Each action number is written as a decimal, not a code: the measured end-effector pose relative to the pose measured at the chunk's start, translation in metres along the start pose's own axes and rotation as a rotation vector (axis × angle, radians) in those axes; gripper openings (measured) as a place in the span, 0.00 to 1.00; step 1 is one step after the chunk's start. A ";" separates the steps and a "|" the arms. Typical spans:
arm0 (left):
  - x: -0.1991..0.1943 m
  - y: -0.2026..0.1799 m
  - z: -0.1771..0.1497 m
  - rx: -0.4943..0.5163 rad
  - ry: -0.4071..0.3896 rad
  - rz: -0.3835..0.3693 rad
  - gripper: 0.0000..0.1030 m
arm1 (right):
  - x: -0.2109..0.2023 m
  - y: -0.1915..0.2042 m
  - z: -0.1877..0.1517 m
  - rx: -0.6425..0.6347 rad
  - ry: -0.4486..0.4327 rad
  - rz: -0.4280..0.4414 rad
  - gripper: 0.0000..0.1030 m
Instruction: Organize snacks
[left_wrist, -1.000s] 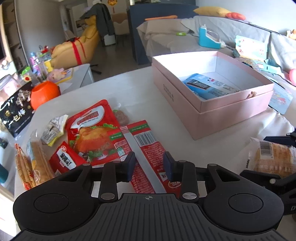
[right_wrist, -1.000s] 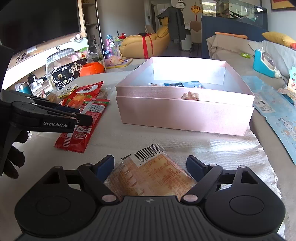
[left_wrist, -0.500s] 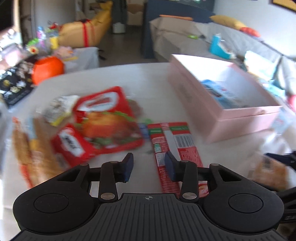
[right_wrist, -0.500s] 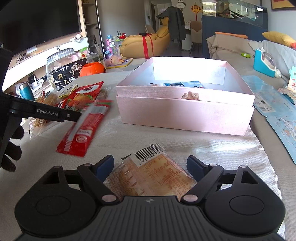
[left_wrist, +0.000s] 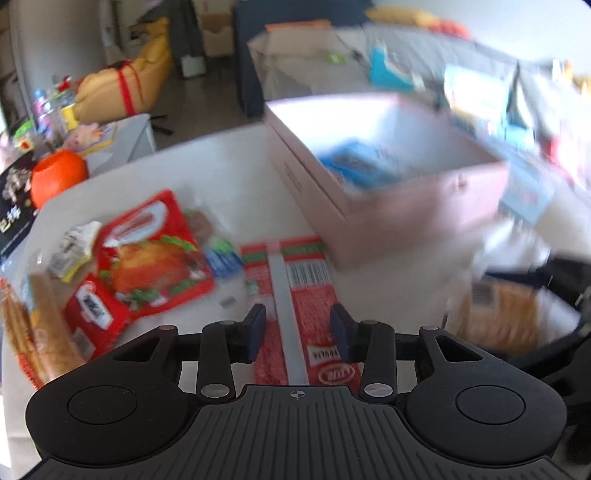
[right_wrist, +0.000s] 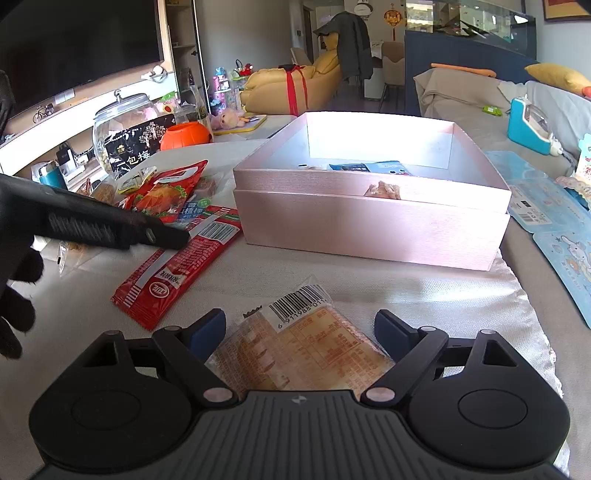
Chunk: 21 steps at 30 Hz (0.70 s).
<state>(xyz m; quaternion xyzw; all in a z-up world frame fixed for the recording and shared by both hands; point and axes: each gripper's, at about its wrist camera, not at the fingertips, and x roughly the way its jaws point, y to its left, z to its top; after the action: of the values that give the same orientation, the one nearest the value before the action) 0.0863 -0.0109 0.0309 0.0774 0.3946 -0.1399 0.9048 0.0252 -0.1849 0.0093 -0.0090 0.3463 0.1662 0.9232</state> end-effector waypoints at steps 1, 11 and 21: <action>0.003 -0.003 0.000 0.006 0.004 -0.008 0.48 | 0.000 0.000 0.000 0.001 0.000 0.001 0.86; 0.024 0.014 0.005 -0.047 0.016 0.014 0.78 | 0.000 0.000 0.000 0.000 0.000 -0.001 0.86; 0.019 0.015 0.000 -0.021 0.007 -0.016 0.77 | 0.002 0.003 0.000 -0.017 0.012 0.007 0.90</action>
<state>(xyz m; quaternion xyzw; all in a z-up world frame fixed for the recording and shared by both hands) 0.1028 -0.0006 0.0174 0.0651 0.3998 -0.1427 0.9031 0.0256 -0.1818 0.0089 -0.0167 0.3502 0.1726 0.9205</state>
